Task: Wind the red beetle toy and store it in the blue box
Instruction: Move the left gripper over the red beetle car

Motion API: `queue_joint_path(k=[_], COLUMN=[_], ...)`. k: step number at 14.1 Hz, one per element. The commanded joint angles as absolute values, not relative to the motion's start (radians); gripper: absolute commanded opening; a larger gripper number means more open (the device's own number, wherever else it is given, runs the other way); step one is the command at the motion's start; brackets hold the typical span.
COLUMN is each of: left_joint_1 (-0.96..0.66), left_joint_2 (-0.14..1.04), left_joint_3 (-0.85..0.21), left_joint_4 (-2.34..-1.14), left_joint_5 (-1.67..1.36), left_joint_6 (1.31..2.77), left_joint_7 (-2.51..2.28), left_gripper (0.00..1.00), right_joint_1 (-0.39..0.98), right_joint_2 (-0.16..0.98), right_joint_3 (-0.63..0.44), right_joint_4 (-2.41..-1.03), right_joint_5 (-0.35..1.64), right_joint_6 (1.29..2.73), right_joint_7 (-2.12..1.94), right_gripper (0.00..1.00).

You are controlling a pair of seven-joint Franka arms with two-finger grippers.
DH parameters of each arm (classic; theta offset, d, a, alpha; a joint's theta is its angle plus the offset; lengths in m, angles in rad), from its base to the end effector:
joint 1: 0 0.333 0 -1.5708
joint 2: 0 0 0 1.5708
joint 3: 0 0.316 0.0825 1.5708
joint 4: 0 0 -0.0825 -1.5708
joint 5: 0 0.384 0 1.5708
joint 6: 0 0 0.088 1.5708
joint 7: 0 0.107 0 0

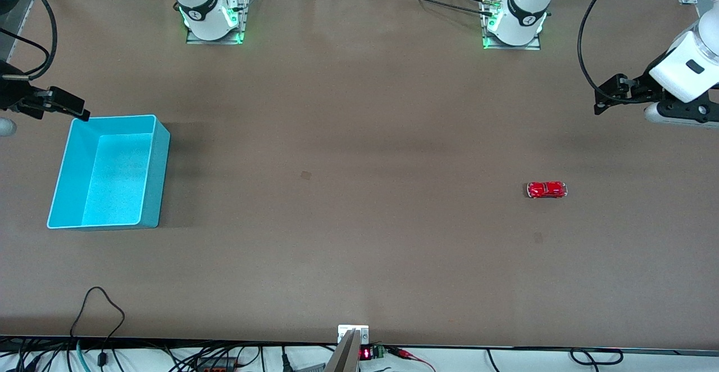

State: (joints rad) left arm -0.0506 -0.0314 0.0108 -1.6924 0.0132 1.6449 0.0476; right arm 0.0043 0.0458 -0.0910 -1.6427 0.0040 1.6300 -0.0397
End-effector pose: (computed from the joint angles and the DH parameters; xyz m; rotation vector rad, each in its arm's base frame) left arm 0.5483 -0.0204 0.5906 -3.1257 0.1384 0.0253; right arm 0.5674 -0.0479 0.5699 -3.1359 0.0743 0.0913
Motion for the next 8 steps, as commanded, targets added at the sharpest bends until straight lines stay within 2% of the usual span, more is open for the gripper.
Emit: queue_joint_path(k=[1,6,8], left_joint_1=[-0.054,-0.054,-0.055], left_joint_2=[-0.032,-0.032,-0.006], left_joint_3=[0.018,0.014,0.012], left_joint_4=[-1.674,-1.674,-1.674], left_joint_5=[-0.008,-0.006,-0.006], left_joint_6=[1.605,1.588,1.508], left_joint_7=[0.041,0.044,0.052], left_gripper=[1.0,1.0,1.0], right_joint_1=[0.002,0.003,0.003], right_joint_2=[0.034,0.028,0.028], right_joint_3=[-0.084,-0.084,-0.084], right_joint_4=[-1.649,-1.649,-1.649], right_joint_5=[-0.002,-0.003,-0.002], right_joint_6=[1.638,1.635,1.634], right_joint_7=[-0.051,-0.049,-0.049], right_gripper=[1.0,1.0,1.0])
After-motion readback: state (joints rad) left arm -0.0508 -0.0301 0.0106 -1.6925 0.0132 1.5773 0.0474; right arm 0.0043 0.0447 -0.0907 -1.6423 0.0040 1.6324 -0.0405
